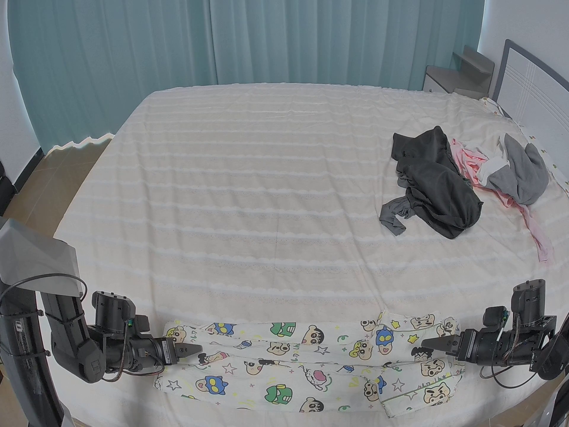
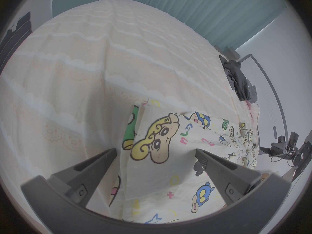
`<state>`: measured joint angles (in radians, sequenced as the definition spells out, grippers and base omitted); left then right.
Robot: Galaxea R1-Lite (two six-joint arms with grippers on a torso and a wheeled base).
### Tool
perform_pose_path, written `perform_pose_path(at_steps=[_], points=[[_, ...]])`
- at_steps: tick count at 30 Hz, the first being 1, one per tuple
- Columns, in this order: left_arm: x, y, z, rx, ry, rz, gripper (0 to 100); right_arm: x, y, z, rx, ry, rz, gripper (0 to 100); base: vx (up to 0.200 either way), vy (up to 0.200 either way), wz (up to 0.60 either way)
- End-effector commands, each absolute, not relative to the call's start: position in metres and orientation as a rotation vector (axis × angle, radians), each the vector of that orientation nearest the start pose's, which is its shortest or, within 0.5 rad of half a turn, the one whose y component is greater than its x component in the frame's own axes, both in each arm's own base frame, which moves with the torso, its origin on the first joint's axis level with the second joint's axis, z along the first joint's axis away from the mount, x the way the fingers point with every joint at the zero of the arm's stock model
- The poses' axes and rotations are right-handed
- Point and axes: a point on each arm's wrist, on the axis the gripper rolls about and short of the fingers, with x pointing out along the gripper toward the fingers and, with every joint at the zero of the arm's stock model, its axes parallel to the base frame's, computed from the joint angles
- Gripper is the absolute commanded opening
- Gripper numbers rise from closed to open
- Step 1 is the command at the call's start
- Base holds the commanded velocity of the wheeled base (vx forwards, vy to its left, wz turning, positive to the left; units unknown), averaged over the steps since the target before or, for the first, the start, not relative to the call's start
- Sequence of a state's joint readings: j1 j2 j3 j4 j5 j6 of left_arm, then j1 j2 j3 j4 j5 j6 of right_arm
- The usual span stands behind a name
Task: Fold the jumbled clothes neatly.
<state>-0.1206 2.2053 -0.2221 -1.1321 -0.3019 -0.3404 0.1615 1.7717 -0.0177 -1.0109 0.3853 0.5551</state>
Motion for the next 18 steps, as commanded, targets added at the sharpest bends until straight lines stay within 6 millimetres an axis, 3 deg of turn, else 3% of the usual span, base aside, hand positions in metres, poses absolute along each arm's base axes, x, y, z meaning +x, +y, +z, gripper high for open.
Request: perform_pose_path(at_steps=[1,7,8,18], points=[[0.2447,-0.0377,-0.0313,-0.39,0.929,-0.248,100,0.1688,0.0363,0.0381,0.6,0.893,0.296,100,0.0,0.0,0.0],[0.2451,-0.0427,-0.034,-0.381,0.939,-0.263,100,0.1688,0.0362,0.0383,0.6,0.892,0.296,100,0.0,0.0,0.0],[0.2446,-0.0434,-0.0341,-0.379,0.942,-0.266,0,0.1688,0.036,0.0383,0.601,0.891,0.295,100,0.0,0.0,0.0],[0.2391,-0.0444,-0.028,-0.373,0.935,-0.276,0,0.1689,0.036,0.0381,0.601,0.893,0.294,100,0.0,0.0,0.0]])
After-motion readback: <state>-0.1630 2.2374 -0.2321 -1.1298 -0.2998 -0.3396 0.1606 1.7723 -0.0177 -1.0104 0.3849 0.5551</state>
